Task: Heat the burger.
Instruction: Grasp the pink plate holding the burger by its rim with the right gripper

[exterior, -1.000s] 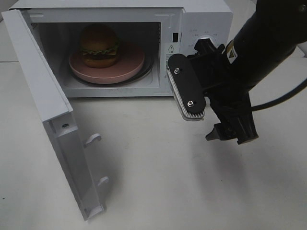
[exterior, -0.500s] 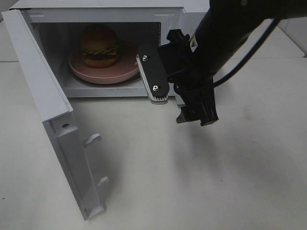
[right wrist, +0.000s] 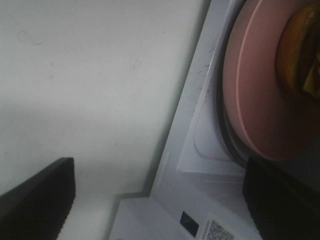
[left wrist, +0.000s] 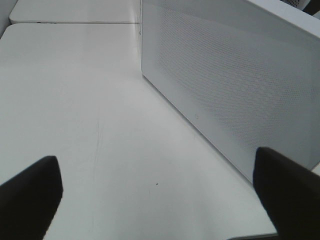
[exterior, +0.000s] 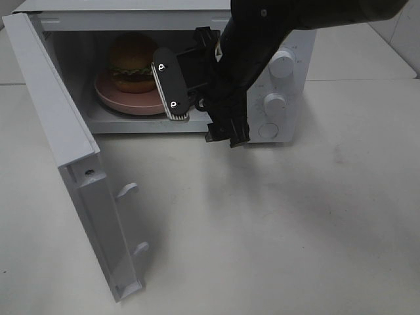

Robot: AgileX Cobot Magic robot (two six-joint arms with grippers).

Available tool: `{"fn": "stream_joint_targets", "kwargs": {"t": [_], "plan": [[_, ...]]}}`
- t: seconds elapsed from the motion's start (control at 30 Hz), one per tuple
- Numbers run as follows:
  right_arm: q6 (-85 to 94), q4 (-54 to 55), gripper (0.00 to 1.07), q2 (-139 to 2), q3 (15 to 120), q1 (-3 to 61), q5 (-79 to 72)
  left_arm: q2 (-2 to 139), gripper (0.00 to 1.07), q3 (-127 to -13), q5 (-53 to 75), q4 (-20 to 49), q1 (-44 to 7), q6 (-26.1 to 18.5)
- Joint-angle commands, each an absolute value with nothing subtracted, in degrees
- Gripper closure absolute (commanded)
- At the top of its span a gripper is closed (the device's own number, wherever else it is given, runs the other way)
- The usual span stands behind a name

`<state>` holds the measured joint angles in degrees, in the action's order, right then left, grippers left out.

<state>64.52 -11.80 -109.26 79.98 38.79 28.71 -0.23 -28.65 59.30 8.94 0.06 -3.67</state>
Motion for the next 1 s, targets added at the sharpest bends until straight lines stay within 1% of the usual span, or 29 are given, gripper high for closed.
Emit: {"fn": "stream_joint_targets", "kwargs": {"t": [0.03,0.3,0.53,0.73,1.0], "plan": [[64.17,-11.92,0.2,-110.75,81.76,38.9,27.16,-1.55,0.09,-28.42,58.79,9.0,0.06,-3.55],[64.06,-11.8,0.21,-115.97,86.57,38.9,25.27,-1.55,0.09,-28.42,58.79,9.0,0.06,-3.55],[64.06,-11.8,0.23,-122.04,93.39,38.67,25.38,-1.55,0.09,-28.42,58.79,9.0,0.06,-3.55],[64.06,-11.46,0.25,-124.56,96.03,38.67,25.44,-1.55,0.09,-28.42,58.79,9.0,0.06,-3.55],[61.31,-11.92,0.27,-130.58,104.11,38.67,28.93,-1.55,0.09,-28.42,58.79,9.0,0.06,-3.55]]}}
